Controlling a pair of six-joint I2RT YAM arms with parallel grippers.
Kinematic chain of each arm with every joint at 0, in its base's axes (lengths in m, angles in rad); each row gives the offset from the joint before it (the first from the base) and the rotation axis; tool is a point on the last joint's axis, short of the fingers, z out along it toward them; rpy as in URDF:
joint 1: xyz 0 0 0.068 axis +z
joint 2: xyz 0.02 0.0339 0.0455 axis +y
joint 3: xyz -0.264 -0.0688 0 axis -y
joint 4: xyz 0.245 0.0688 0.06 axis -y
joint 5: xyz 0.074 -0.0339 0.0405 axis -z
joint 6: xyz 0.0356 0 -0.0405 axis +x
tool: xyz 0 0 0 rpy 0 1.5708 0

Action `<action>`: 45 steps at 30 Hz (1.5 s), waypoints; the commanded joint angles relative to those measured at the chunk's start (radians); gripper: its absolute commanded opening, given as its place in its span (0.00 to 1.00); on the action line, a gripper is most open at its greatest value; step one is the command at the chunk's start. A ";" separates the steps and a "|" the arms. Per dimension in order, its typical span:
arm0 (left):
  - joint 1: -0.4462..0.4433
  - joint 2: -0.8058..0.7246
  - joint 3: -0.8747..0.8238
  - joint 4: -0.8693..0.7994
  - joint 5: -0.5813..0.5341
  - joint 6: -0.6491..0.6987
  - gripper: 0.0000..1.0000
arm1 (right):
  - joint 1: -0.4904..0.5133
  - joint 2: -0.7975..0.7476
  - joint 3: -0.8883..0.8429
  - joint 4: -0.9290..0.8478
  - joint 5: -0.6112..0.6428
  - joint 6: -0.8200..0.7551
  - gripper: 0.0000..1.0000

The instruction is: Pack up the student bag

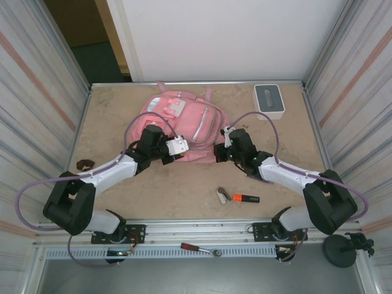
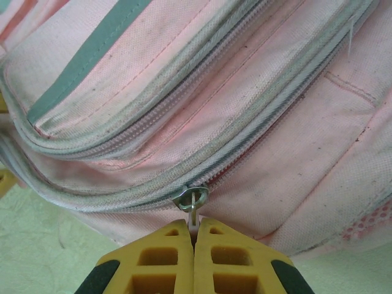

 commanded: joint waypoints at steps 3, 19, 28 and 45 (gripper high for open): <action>-0.128 -0.015 0.067 -0.004 -0.092 0.048 0.50 | 0.012 -0.029 0.003 0.046 -0.034 0.034 0.00; -0.192 0.182 0.188 0.006 -0.187 0.093 0.27 | 0.025 -0.082 -0.060 0.110 -0.045 0.060 0.00; -0.087 0.040 0.068 0.066 0.028 0.029 0.00 | -0.052 -0.019 -0.017 -0.075 0.101 0.018 0.00; 0.162 -0.121 -0.070 0.124 0.114 -0.035 0.01 | 0.009 0.055 0.070 -0.037 0.089 -0.003 0.00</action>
